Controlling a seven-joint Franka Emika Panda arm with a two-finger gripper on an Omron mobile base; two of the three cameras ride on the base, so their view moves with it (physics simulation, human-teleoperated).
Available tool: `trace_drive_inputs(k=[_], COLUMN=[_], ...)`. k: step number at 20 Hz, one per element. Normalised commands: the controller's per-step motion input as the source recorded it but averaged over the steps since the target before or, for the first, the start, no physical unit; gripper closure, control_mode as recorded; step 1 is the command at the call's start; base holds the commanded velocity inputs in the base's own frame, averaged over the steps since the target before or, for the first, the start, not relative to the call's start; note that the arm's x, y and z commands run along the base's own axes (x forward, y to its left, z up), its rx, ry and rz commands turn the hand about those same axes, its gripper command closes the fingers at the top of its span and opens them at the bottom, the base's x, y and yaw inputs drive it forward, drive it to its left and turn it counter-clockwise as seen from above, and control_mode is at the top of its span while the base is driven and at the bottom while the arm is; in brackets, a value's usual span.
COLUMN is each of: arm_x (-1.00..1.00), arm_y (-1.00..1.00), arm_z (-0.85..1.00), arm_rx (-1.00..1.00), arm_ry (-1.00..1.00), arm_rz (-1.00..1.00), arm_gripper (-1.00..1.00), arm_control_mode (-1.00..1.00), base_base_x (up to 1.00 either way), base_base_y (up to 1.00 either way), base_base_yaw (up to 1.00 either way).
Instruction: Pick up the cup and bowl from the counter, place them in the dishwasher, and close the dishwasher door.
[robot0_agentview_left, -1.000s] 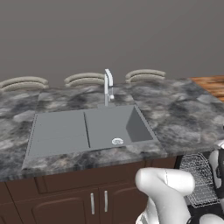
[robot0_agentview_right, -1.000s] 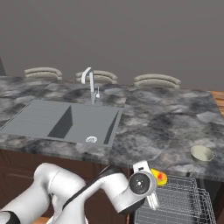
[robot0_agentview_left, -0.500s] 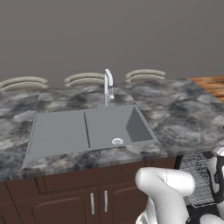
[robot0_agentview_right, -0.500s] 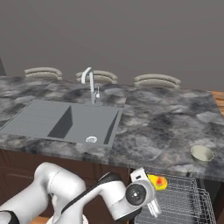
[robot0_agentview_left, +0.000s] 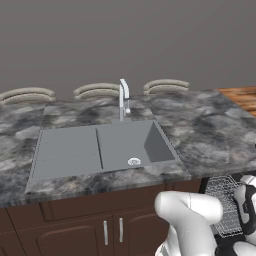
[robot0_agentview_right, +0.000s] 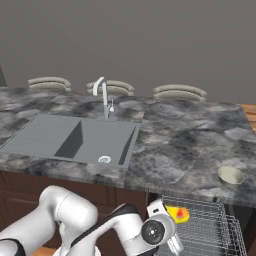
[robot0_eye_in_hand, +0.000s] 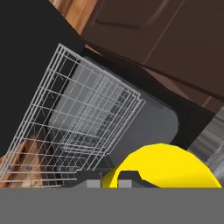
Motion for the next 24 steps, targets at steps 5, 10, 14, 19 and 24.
trace_drive_inputs(k=[5, 10, 14, 19, 24], arm_x=[0.00, 0.00, 0.00, 0.04, 0.00], arm_y=[0.00, 0.00, -0.05, -0.08, -0.10], arm_z=[-0.23, -0.27, -0.20, 0.00, -0.05], arm_rx=[0.03, 0.04, 0.06, 0.00, 0.00], arm_ry=[0.03, 0.09, 0.11, 0.01, -0.04], arm_rz=[0.00, 0.00, 0.00, 0.04, 0.07], arm_gripper=[1.00, 1.00, 1.00, 1.00, 1.00], arm_control_mode=[-1.00, -1.00, -1.00, -1.00, -1.00], base_base_x=[0.00, 0.00, 0.00, 0.00, 0.00], base_base_y=[0.00, 0.00, 0.00, 0.00, 0.00], base_base_yaw=[0.00, 0.00, 0.00, 0.00, 0.00])
